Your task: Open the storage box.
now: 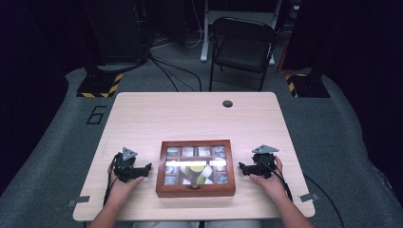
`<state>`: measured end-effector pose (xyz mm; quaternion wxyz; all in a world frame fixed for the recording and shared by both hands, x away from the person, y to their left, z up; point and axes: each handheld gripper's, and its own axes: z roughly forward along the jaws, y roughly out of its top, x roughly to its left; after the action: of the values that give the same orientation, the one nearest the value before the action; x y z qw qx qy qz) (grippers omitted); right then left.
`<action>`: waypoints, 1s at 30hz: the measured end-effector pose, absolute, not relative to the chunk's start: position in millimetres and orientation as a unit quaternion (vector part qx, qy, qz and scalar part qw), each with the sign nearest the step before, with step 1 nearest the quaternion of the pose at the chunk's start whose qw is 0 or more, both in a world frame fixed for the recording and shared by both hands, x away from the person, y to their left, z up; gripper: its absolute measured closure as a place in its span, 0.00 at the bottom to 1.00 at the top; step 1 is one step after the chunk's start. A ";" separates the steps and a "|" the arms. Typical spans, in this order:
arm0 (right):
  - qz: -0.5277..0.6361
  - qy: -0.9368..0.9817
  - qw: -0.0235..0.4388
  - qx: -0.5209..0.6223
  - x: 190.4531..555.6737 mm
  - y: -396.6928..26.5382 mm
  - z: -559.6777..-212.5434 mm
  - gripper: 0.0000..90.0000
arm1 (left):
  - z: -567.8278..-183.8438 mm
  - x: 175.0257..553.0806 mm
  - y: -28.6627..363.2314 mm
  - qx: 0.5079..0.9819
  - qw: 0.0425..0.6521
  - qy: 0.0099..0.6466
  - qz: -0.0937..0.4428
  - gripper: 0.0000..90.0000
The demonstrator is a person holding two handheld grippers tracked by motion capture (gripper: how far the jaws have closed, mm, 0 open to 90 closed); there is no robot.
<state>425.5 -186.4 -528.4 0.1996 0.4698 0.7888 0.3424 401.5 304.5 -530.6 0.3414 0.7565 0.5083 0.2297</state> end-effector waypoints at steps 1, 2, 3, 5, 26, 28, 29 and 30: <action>0.342 0.787 0.200 0.472 425.6 -186.2 -528.5 0.08 | -530.6 401.5 304.5 0.757 0.341 0.508 0.230 0.16; 0.342 0.787 0.201 0.473 425.5 -186.1 -528.5 0.08 | -530.2 401.5 304.9 0.758 0.341 0.508 0.227 0.16; 0.342 0.787 0.201 0.473 425.6 -186.1 -528.6 0.08 | -530.0 401.4 304.9 0.759 0.339 0.508 0.226 0.16; 0.342 0.787 0.201 0.473 425.6 -186.1 -528.5 0.08 | -530.0 401.5 305.0 0.759 0.340 0.508 0.226 0.16; 0.340 0.787 0.204 0.473 426.2 -186.4 -528.7 0.07 | -529.8 401.4 305.0 0.759 0.340 0.508 0.225 0.16; 0.340 0.785 0.206 0.474 426.0 -186.3 -528.7 0.08 | -530.2 401.1 304.6 0.757 0.341 0.508 0.228 0.16; 0.340 0.785 0.206 0.476 425.8 -186.3 -528.6 0.09 | -529.7 401.0 305.0 0.759 0.339 0.508 0.225 0.16; 0.339 0.785 0.206 0.476 425.6 -186.6 -528.4 0.10 | -529.6 400.9 305.1 0.760 0.339 0.507 0.225 0.16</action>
<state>425.6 -186.6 -528.4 0.2059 0.4764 0.7847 0.3390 400.9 305.1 -529.6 0.3386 0.7599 0.5071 0.2252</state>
